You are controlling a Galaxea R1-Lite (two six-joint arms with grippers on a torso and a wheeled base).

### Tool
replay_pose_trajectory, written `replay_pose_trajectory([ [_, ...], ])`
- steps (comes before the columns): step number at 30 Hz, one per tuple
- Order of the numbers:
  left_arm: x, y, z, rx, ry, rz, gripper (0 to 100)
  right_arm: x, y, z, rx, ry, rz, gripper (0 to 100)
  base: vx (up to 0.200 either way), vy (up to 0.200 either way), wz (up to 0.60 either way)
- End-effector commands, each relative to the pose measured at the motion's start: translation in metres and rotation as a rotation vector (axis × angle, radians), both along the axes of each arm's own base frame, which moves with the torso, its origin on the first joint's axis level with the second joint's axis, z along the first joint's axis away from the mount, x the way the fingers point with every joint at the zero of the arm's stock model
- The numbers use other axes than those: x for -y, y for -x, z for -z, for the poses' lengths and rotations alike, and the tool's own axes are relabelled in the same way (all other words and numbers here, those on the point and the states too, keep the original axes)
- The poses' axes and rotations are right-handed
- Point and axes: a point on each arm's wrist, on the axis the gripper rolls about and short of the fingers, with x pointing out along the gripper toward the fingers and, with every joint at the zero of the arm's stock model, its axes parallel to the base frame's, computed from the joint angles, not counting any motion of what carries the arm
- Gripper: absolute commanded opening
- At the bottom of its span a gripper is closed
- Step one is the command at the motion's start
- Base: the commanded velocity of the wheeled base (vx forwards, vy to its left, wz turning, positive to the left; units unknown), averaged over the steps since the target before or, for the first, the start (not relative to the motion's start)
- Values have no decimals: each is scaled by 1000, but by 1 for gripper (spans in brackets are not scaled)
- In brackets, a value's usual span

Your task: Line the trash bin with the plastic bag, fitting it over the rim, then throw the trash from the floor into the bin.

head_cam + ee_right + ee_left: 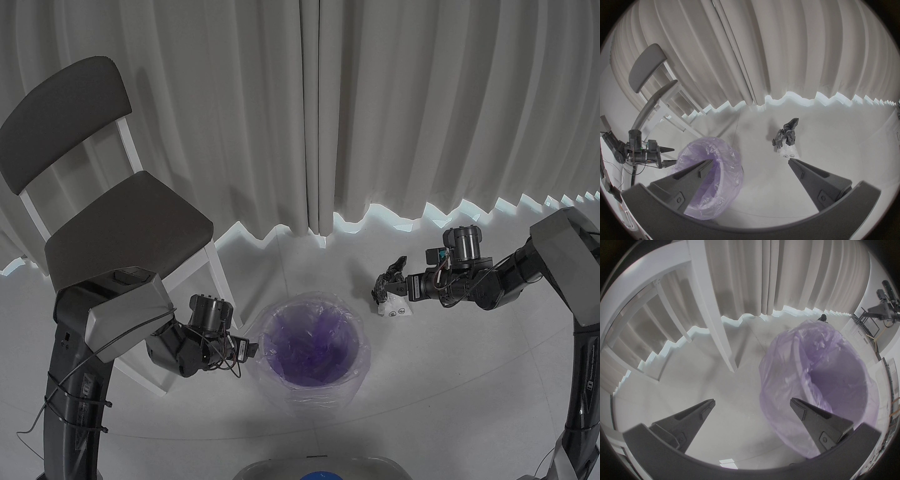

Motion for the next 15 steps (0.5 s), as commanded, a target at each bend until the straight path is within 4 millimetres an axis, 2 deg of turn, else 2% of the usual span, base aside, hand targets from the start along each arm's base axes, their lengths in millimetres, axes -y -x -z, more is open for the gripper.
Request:
replay_pose_trajectory([
  [1,-2,-34,7,5,-6,-19,100,9,17,-26,27,-23,-13,100,0,0,0],
  [12,7,-75,5,-2,-58,26,100,16,23,-17,34,-48,-14,100,0,0,0],
  [15,6,-80,16,-11,-59,24,100,17,26,-14,41,-51,-13,100,0,0,0],
])
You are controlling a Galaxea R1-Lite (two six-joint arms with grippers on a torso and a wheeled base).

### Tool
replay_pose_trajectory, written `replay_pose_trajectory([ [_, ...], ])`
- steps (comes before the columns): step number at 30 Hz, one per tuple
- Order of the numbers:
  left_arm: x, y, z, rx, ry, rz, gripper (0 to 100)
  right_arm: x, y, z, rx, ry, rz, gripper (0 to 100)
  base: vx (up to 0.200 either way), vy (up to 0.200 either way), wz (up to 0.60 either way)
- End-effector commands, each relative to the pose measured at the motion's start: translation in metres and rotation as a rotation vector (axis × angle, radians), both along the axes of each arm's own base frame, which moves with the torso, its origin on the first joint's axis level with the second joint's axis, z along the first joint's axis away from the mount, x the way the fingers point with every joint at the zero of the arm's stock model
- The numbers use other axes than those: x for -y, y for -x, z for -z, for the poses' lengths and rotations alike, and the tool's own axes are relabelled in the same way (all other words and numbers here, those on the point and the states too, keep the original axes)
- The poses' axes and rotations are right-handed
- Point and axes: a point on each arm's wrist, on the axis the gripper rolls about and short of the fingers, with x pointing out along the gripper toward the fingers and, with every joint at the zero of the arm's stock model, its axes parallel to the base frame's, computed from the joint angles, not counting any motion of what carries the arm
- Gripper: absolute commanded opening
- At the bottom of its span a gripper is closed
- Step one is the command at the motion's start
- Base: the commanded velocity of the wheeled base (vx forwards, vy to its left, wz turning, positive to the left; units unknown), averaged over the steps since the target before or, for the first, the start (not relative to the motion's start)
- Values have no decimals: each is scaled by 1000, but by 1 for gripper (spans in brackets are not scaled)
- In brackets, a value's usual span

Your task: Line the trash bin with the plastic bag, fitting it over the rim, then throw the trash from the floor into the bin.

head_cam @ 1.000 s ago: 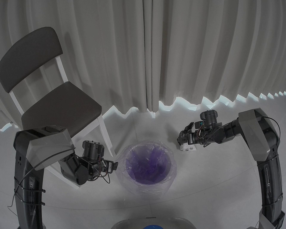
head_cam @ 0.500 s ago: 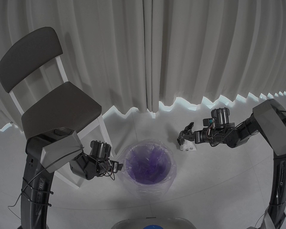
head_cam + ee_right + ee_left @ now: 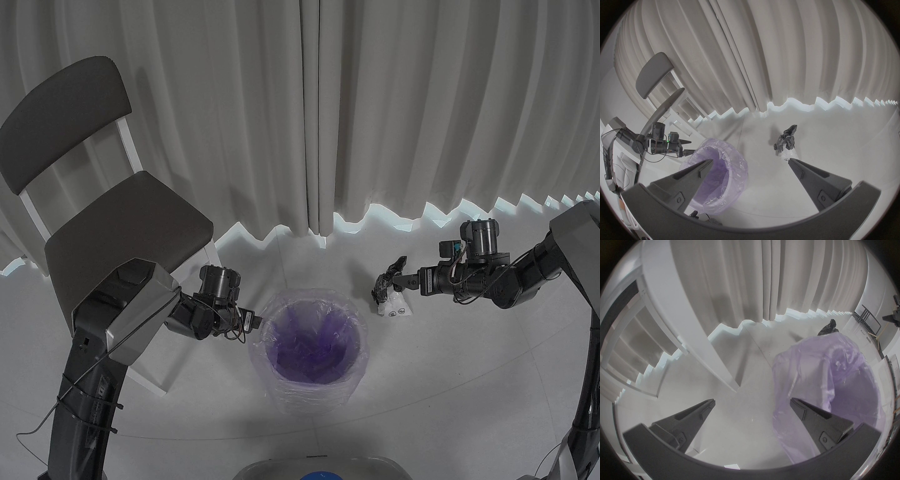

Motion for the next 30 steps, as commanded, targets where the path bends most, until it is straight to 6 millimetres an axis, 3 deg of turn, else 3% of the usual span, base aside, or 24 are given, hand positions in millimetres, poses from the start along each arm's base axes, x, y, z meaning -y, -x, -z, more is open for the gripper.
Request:
replay_pose_trajectory([
  [1,1,-13,27,-27,-16,4,100,3,8,6,-3,-5,1,100,0,0,0],
  [5,3,-17,41,-30,-10,4,100,4,12,13,-1,-13,-10,100,0,0,0],
  [12,0,-17,30,-18,5,-9,100,4,13,22,-25,-12,-12,100,0,0,0],
  [23,-5,-13,38,-37,7,-25,100,3,9,43,-35,-40,4,100,0,0,0],
  [26,-9,-15,28,-11,18,-35,100,3,7,54,-56,-36,5,100,0,0,0],
  [30,-17,-9,1,34,34,-48,100,-3,1,76,-92,-31,-4,100,0,0,0],
])
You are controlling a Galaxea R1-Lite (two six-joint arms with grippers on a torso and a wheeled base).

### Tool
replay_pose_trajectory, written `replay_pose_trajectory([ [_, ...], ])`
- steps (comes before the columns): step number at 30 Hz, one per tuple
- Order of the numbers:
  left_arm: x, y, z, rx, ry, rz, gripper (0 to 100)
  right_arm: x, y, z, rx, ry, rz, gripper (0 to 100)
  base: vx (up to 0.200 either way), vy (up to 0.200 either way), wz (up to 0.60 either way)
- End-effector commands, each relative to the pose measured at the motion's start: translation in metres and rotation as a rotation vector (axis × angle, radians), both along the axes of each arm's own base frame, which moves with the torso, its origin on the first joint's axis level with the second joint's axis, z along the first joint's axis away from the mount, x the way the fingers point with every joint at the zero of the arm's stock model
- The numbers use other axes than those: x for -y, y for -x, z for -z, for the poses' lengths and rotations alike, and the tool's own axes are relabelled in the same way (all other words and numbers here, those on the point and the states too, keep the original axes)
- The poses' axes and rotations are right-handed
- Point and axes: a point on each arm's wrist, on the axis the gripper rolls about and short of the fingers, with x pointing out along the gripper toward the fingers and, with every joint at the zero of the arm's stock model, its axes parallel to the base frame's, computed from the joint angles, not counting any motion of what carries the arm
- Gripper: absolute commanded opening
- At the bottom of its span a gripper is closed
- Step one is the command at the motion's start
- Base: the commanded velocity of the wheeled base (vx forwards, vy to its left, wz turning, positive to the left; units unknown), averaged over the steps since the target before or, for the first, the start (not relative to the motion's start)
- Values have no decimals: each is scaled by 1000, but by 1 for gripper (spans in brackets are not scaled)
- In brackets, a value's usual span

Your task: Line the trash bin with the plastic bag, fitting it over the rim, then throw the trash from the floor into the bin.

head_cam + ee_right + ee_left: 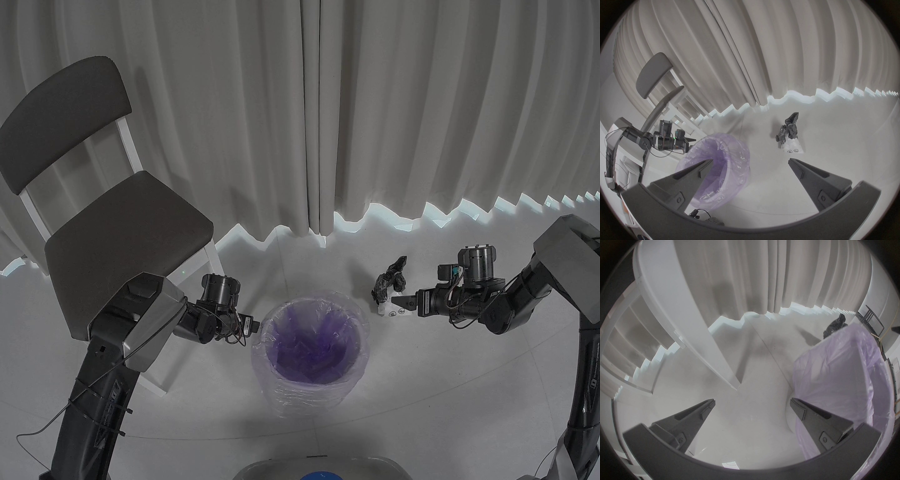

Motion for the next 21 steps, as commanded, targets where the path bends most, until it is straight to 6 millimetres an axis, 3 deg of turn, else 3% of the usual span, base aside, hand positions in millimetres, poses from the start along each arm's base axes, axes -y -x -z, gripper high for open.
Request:
replay_pose_trajectory([
  [1,-8,7,-32,42,11,-12,100,-6,-7,31,-56,10,-12,100,0,0,0],
  [6,-9,13,-50,68,23,-12,100,-13,-14,48,-72,12,-21,100,0,0,0],
  [10,-13,31,-72,96,36,-5,100,-16,-17,57,-81,16,-25,100,0,0,0],
  [16,-20,61,-83,146,63,14,100,-22,-23,67,-80,19,-31,100,0,0,0],
  [21,-23,74,-89,182,74,17,100,-24,-27,71,-74,17,-33,100,0,0,0],
])
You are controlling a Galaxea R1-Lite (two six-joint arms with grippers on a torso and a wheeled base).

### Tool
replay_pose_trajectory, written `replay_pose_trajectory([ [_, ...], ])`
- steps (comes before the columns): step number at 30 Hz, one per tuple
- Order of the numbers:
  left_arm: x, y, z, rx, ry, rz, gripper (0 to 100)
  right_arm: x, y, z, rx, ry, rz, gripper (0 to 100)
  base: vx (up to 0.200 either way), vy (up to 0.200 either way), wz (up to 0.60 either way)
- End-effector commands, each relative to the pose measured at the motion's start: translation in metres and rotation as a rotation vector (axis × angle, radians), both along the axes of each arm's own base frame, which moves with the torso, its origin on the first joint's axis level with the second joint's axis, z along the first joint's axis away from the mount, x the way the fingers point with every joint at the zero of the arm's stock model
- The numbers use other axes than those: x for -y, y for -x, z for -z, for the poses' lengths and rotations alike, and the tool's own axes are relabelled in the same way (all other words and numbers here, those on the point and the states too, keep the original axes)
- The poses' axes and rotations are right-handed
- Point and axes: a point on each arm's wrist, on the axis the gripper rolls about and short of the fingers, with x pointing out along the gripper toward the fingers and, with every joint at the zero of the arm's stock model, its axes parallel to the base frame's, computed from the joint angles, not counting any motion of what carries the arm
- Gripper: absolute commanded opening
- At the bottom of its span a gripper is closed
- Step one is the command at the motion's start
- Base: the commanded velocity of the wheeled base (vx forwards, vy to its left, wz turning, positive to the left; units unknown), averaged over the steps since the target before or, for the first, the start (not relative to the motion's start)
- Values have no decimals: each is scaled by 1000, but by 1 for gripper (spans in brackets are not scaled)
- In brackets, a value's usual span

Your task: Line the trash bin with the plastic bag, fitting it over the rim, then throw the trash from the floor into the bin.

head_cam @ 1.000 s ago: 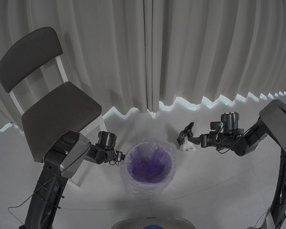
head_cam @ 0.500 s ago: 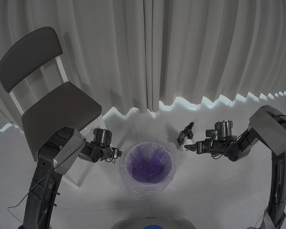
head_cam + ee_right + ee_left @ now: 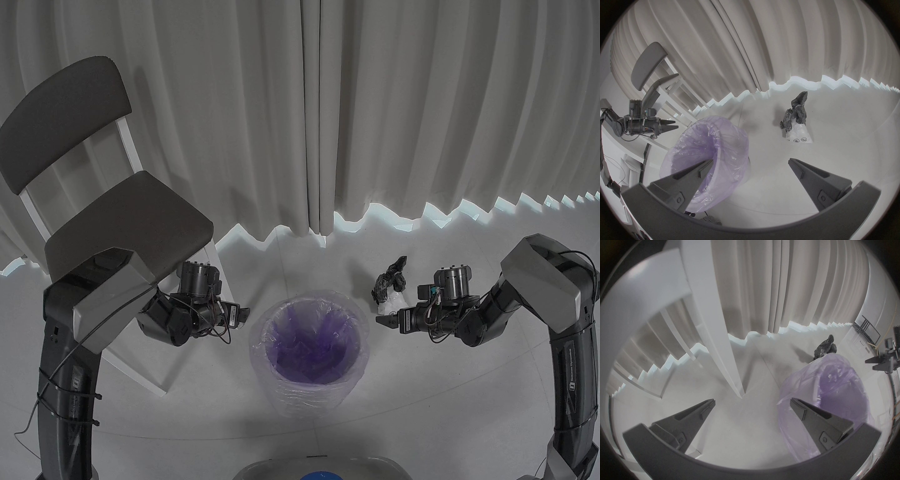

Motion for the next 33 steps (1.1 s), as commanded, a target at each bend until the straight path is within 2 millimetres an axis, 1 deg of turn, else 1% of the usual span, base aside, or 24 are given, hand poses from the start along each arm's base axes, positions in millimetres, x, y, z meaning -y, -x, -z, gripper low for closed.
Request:
replay_pose_trajectory([
  [1,-6,23,-30,64,21,5,100,-6,-9,15,0,1,-6,100,0,0,0],
  [8,-9,32,-46,92,50,-11,100,-10,-19,14,13,-17,-1,100,0,0,0],
  [9,-10,35,-51,99,65,-19,100,-12,-28,14,36,-22,1,100,0,0,0],
  [11,-10,36,-52,99,69,-22,100,-12,-33,14,45,-24,2,100,0,0,0],
  [12,-12,41,-55,95,70,-24,100,-13,-41,12,49,-26,4,100,0,0,0],
  [15,-14,47,-55,83,68,-27,100,-12,-45,10,31,-22,8,100,0,0,0],
  [16,-15,49,-55,86,68,-26,100,-12,-47,12,30,-22,9,100,0,0,0],
  [23,-13,53,-55,150,85,-18,100,-11,-50,26,17,-18,14,100,0,0,0],
  [29,-7,52,-62,196,111,-10,100,-11,-51,26,19,-19,12,100,0,0,0],
  [32,-7,54,-66,227,138,-9,100,-10,-50,27,13,-19,15,100,0,0,0],
  [33,-8,61,-65,232,156,21,100,-10,-50,27,6,-23,18,100,0,0,0],
])
